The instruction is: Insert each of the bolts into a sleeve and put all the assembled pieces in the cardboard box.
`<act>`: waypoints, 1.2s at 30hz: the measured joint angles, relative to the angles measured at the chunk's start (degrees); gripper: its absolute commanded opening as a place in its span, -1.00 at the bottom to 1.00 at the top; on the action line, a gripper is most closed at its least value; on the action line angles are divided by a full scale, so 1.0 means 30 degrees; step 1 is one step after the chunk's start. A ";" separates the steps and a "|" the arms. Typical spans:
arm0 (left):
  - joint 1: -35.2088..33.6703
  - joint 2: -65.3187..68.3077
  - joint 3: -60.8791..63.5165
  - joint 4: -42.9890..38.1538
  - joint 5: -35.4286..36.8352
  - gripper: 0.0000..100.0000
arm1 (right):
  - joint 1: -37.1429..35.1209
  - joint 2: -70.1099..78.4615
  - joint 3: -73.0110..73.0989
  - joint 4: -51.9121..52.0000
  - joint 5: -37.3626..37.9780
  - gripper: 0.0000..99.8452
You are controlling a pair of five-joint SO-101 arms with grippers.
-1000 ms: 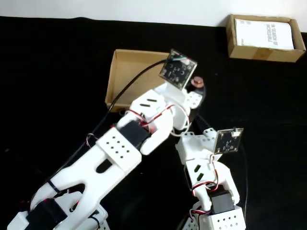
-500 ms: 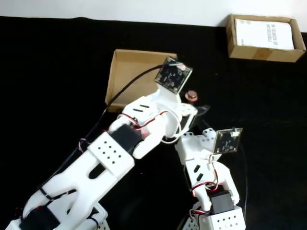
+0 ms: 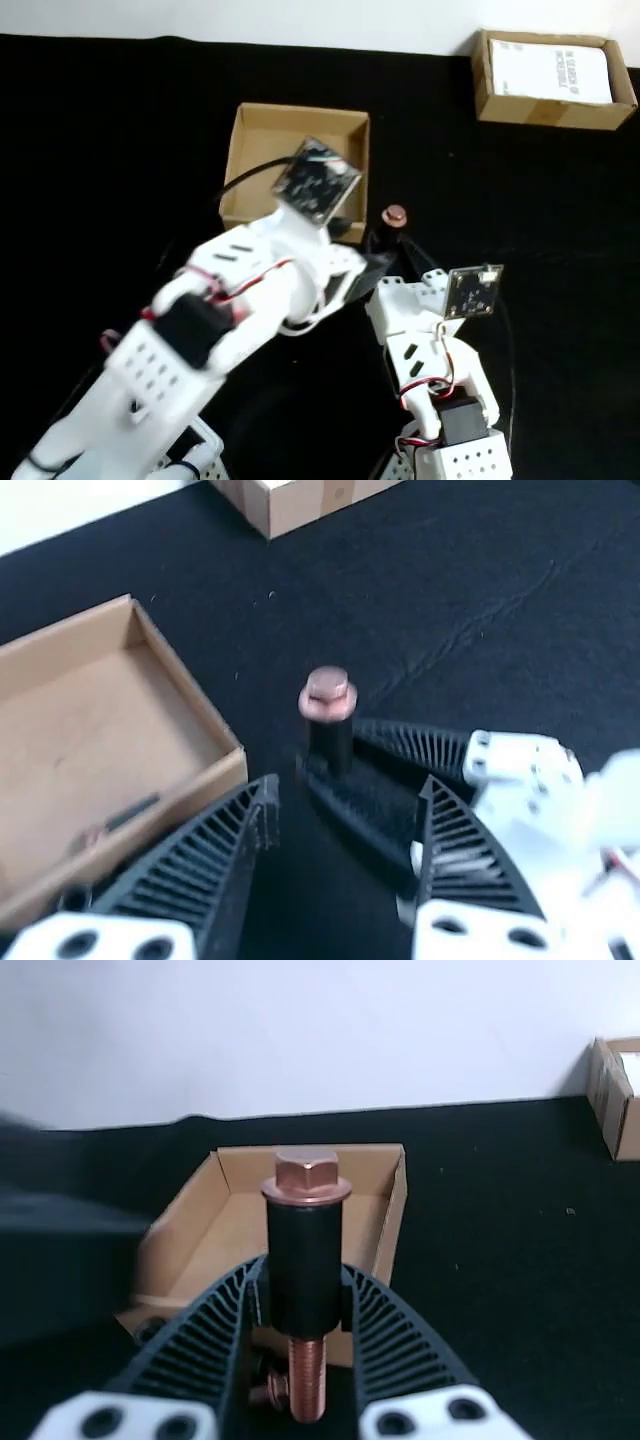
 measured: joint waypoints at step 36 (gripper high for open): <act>-1.5238 -1.7289 1.5795 0.2549 0.4571 -0.98 | -0.0703 2.9861 -2.2300 0.0352 1.1487 -0.99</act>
